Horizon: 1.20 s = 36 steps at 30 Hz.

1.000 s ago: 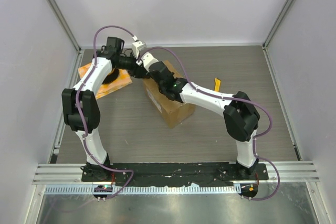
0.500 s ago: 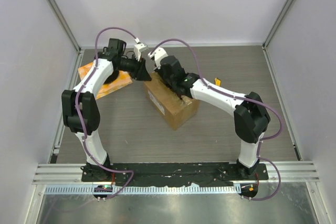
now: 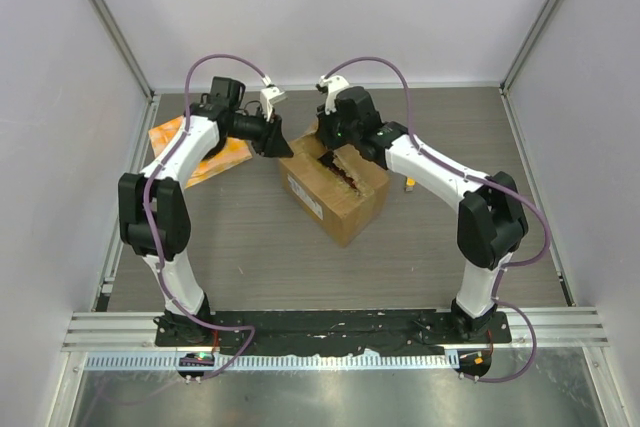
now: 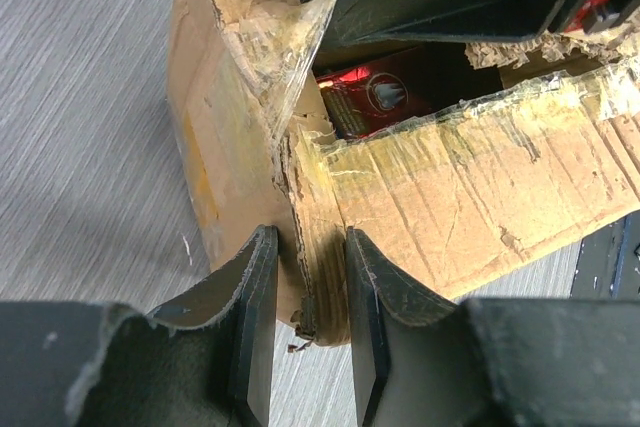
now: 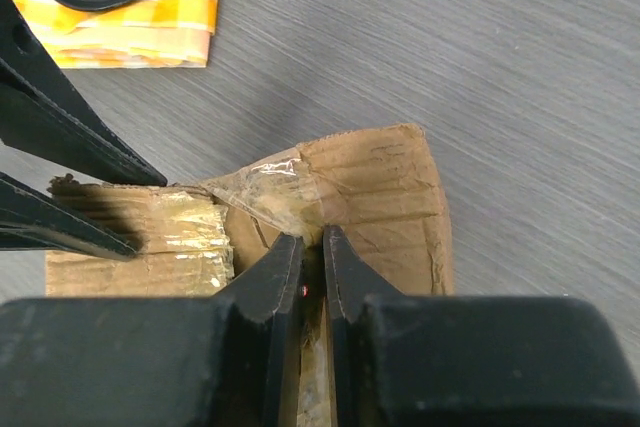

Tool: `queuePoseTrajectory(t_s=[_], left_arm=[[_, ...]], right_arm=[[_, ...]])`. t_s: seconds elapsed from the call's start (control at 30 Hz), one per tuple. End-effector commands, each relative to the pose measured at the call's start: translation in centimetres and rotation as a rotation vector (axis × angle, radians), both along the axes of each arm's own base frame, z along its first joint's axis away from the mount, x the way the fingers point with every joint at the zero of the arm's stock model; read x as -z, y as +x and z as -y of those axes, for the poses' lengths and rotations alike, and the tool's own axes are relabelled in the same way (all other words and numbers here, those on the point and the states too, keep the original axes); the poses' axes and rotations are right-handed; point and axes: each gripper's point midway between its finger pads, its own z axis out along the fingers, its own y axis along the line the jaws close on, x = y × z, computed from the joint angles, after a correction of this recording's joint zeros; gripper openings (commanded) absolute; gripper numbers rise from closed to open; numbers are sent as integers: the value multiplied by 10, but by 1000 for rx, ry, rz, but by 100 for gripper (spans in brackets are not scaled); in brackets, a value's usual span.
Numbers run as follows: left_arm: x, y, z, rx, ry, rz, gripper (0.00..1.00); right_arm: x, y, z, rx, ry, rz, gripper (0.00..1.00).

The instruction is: Unpack the express box

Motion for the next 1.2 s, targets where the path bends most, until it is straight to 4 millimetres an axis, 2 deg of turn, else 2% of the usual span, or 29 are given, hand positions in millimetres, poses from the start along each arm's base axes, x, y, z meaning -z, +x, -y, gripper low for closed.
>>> queuePoseTrajectory(t_s=[0.0,0.17,0.33,0.5,0.6,0.63,0.7,0.73,0.87,0.97,1.0,1.17], left_arm=[[62,-80,-39,-30,198,-412,4],[67,-85,-40,-20,203,-427,4],[67,-88,-39,-13,203,-434,4],[62,-92,-38,2,200,-448,5],[49,-96,-40,11,206,-445,32],[36,-93,-40,8,199,-408,46],[20,-88,-39,-24,189,-377,59],[0,-82,-38,-37,171,-312,61],[-51,-67,-30,-57,104,-160,70],[-64,-60,-24,-39,62,-81,78],[-64,-60,-23,-32,54,-78,84],[-70,-58,-12,2,-9,-66,94]], right_arm=[[-147,71,107,388,195,323,1],[-171,74,114,400,185,379,1],[-184,76,114,395,178,407,1],[-169,78,104,357,176,350,1],[-150,73,92,319,202,265,1],[-139,69,86,301,210,239,1],[-138,60,80,284,248,216,1],[-128,51,67,232,259,186,1],[-119,19,28,53,311,121,1],[-117,-3,4,-60,345,75,1],[-118,-9,-2,-76,345,71,1],[-111,-43,-37,-179,306,62,1]])
